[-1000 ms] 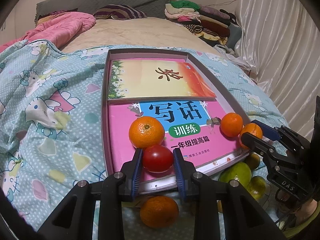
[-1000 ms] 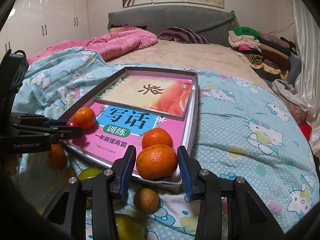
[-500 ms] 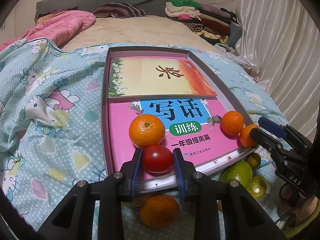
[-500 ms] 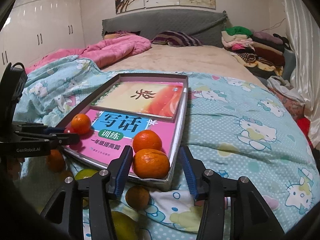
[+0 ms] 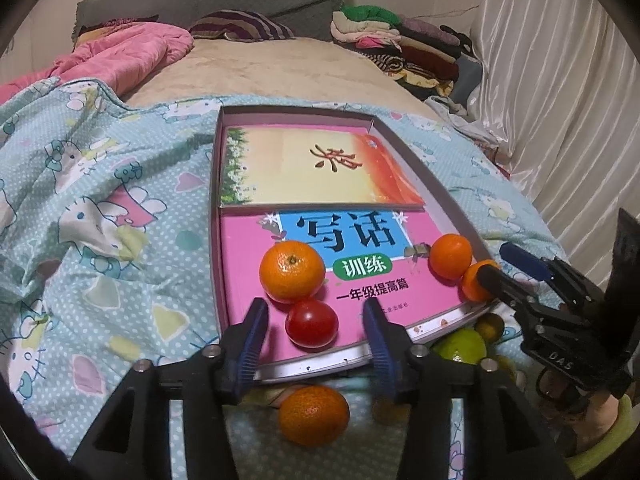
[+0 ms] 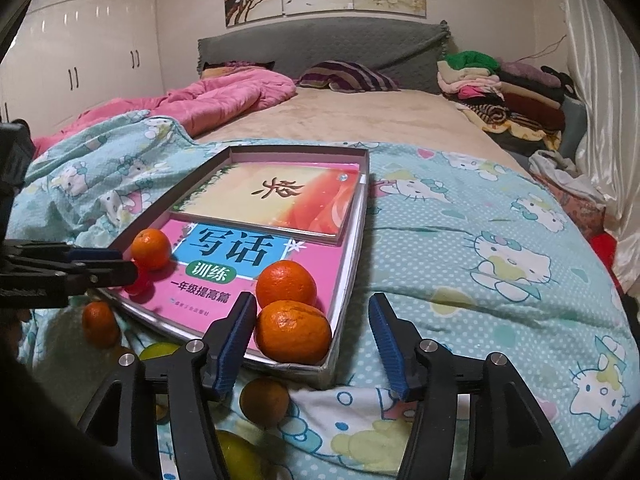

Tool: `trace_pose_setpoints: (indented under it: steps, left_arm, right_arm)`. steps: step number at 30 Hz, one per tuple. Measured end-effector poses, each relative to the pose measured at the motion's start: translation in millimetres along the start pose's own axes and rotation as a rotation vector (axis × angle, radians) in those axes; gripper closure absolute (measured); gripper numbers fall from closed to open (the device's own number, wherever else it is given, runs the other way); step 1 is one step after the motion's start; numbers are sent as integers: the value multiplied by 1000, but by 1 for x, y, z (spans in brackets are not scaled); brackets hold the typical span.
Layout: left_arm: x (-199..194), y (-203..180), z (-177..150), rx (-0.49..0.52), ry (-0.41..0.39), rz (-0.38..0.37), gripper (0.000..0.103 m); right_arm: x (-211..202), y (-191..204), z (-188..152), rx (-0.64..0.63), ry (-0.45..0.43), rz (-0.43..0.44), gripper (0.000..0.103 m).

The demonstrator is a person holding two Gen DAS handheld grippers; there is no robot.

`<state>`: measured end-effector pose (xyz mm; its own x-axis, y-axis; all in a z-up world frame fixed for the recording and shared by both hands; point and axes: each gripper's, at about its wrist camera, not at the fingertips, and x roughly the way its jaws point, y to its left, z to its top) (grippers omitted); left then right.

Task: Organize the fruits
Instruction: 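Open the left gripper to drop the tomato while the right releases its mandarin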

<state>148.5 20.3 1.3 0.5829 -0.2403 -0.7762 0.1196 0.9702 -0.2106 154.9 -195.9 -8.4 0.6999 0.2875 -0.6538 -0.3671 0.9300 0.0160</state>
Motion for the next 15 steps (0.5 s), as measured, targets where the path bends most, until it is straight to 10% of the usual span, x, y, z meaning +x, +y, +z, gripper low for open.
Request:
trace_pose_setpoints:
  steps: [15]
  left_arm:
    - [-25,-2,8,-6,-66,-4,34]
  right_arm:
    - [-6,-6,1,33,-25,13,37]
